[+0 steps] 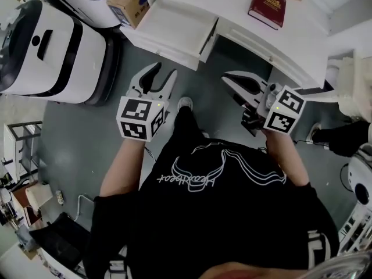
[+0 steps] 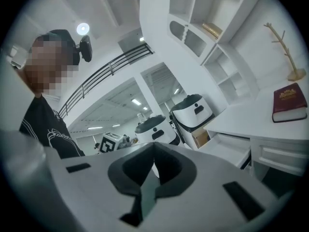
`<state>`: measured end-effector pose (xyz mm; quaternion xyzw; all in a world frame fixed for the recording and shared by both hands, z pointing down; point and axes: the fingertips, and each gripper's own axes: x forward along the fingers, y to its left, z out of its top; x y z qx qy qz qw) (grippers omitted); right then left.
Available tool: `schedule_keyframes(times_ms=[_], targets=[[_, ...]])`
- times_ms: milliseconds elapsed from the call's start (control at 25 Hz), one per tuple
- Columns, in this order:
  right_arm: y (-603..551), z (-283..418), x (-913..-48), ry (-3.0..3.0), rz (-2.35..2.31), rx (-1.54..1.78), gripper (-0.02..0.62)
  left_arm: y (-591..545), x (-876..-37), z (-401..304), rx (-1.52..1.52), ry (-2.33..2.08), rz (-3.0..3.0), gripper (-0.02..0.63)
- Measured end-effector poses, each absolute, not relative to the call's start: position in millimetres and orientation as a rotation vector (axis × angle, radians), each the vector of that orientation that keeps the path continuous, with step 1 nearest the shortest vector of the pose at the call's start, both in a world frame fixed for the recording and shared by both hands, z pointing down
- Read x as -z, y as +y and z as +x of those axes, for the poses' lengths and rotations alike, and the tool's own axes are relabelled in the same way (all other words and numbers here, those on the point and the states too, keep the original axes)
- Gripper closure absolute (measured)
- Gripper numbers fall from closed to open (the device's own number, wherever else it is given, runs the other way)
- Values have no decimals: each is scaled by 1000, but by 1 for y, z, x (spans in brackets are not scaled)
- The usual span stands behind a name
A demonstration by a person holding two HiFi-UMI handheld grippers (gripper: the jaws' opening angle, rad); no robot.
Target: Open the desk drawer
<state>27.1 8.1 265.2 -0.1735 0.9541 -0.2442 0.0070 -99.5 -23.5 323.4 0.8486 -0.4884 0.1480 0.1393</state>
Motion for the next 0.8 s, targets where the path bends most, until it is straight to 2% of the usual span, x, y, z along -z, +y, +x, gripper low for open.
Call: schedule_keyframes(times_ms=[120,280,320,440,480,600,800], targets=[[27,34,-252,2973,-523,752,589,7,-289,-83,-381,-1387,2483,434],[45,34,-231,2978,-495,697,589,40,-244,-59,-138,-1241,2511,438],[48,33,-224,2986,-489,669,589,45,-233,-54,-85,-1204,2521,447],[56,30,-207,2992,-474,603,591,59,-208,-44,12,-1135,2564,556],[59,30,-202,2985,-468,591,589,62,-203,-42,25,-1125,2578,574],[64,32,-191,2959,-459,575,591,67,-193,-37,29,-1105,2602,601],[64,34,-194,2986,-509,539,591,66,-192,-33,16,-1097,2625,601]])
